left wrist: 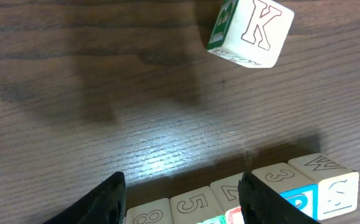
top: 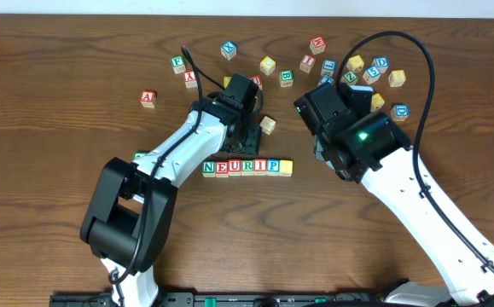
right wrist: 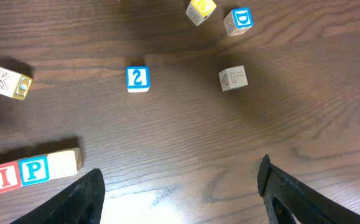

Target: Spell out NEURIPS

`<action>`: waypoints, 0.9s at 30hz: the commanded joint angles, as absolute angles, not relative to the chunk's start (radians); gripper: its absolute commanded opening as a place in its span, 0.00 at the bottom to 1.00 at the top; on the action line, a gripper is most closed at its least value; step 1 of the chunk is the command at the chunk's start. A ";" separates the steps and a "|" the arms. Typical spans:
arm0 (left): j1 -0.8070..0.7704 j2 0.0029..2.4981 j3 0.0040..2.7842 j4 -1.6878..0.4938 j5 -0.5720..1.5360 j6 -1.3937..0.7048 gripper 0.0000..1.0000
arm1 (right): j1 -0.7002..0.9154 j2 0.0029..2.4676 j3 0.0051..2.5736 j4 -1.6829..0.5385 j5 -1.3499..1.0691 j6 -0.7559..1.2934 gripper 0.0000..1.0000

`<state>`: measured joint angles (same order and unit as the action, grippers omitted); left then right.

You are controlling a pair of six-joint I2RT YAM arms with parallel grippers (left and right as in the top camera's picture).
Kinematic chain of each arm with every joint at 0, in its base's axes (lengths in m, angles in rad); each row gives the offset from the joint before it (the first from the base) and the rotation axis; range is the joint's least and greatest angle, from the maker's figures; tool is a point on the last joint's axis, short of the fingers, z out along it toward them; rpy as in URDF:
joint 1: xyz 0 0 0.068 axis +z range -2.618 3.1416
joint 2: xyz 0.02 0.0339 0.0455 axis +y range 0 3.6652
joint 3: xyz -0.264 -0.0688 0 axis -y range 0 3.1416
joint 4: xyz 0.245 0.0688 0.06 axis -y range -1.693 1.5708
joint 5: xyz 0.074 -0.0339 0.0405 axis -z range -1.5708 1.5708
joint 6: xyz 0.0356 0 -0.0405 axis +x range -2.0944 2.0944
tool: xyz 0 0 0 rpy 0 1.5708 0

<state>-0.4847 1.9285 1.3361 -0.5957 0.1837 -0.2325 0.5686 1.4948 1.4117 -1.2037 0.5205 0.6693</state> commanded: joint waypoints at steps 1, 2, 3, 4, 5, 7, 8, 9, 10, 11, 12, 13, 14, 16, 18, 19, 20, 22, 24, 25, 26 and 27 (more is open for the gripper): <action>-0.484 1.930 1.360 -0.597 0.158 -0.239 0.57 | 0.564 1.485 1.430 -1.205 0.516 0.665 0.74; -0.484 1.930 1.360 -0.598 0.146 -0.239 0.57 | 0.564 1.485 1.430 -1.205 0.516 0.664 0.75; -0.484 1.930 1.360 -0.601 0.131 -0.241 0.57 | 0.564 1.485 1.430 -1.206 0.516 0.664 0.75; -0.484 1.930 1.360 -0.602 0.123 -0.242 0.57 | 0.564 1.485 1.430 -1.207 0.516 0.664 0.75; -0.484 1.930 1.360 -0.604 0.122 -0.242 0.57 | 0.564 1.485 1.430 -1.208 0.516 0.664 0.75; -0.484 1.930 1.360 -0.608 0.123 -0.243 0.57 | 0.564 1.485 1.430 -1.208 0.516 0.664 0.75; -0.485 1.930 1.360 -0.613 0.122 -0.249 0.57 | 0.564 1.485 1.430 -1.208 0.516 0.664 0.75; -0.486 1.930 1.359 -0.617 0.123 -0.251 0.57 | 0.564 1.485 1.430 -1.208 0.516 0.665 0.74; -0.487 1.930 1.357 -0.621 0.122 -0.258 0.57 | 0.564 1.485 1.430 -1.208 0.514 0.664 0.74; -0.489 1.930 1.354 -0.622 0.122 -0.261 0.57 | 0.564 1.485 1.430 -1.208 0.512 0.665 0.75; -0.491 1.930 1.352 -0.622 0.122 -0.261 0.57 | 0.564 1.485 1.430 -1.208 0.509 0.665 0.75; -0.495 1.930 1.350 -0.622 0.122 -0.262 0.57 | 0.564 1.485 1.430 -1.208 0.509 0.665 0.75; -0.498 1.930 1.350 -0.623 0.122 -0.263 0.57 | 0.564 1.485 1.430 -1.208 0.506 0.664 0.75; -0.506 1.930 1.350 -0.623 0.122 -0.264 0.57 | 0.565 1.485 1.430 -1.208 0.499 0.664 0.75; -0.514 1.930 1.350 -0.623 0.119 -0.265 0.57 | 0.564 1.485 1.430 -1.208 0.493 0.664 0.74; -0.519 1.930 1.350 -0.623 0.118 -0.265 0.57 | 0.564 1.485 1.430 -1.208 0.491 0.664 0.74; -0.523 1.930 1.350 -0.623 0.118 -0.265 0.57 | 0.564 1.485 1.430 -1.208 0.490 0.664 0.74; -0.532 1.930 1.350 -0.625 0.115 -0.267 0.57 | 0.564 1.485 1.430 -1.208 0.491 0.664 0.74; -0.541 1.930 1.349 -0.633 0.082 -0.292 0.57 | 0.564 1.485 1.430 -1.208 0.491 0.664 0.74; -0.546 1.930 1.348 -0.635 0.065 -0.303 0.57 | 0.564 1.485 1.430 -1.208 0.491 0.664 0.74; -0.549 1.930 1.348 -0.636 0.057 -0.310 0.57 | 0.564 1.485 1.430 -1.208 0.491 0.664 0.74; -0.552 1.930 1.347 -0.637 0.055 -0.310 0.57 | 0.564 1.485 1.430 -1.208 0.491 0.664 0.74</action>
